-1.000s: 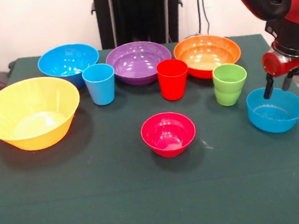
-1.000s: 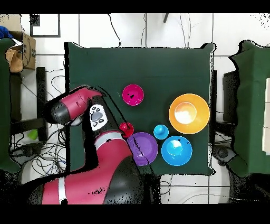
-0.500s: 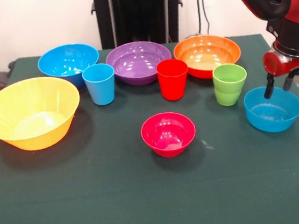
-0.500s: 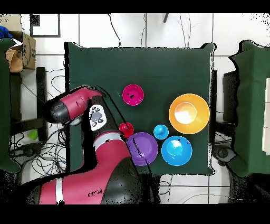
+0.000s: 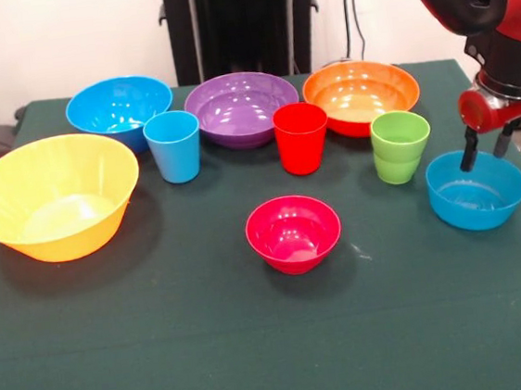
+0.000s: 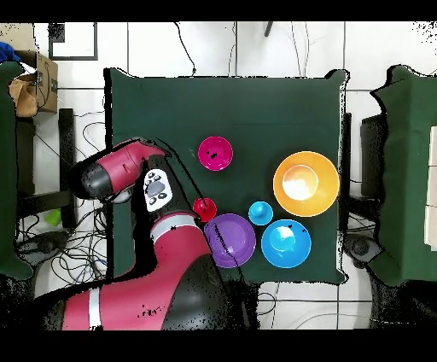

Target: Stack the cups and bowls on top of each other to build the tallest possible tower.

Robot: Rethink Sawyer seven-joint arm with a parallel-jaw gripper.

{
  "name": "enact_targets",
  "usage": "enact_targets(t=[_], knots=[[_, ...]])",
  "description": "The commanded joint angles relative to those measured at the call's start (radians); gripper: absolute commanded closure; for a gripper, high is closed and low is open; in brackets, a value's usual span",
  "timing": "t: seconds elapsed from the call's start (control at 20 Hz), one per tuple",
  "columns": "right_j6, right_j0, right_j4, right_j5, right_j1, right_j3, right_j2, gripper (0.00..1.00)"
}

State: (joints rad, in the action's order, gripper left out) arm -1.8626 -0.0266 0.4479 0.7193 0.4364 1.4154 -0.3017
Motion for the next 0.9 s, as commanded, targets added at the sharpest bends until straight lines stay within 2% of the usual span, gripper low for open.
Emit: enact_targets(t=[0.05, 0.5, 0.9], knots=[[-0.147, -0.022, -0.033, -0.065, -0.006, -0.027, 0.006, 0.0], [-0.155, -0.054, -0.044, -0.033, -0.024, -0.058, 0.027, 0.0], [-0.118, -0.033, -0.064, -0.046, 0.019, 0.011, 0.022, 0.0]])
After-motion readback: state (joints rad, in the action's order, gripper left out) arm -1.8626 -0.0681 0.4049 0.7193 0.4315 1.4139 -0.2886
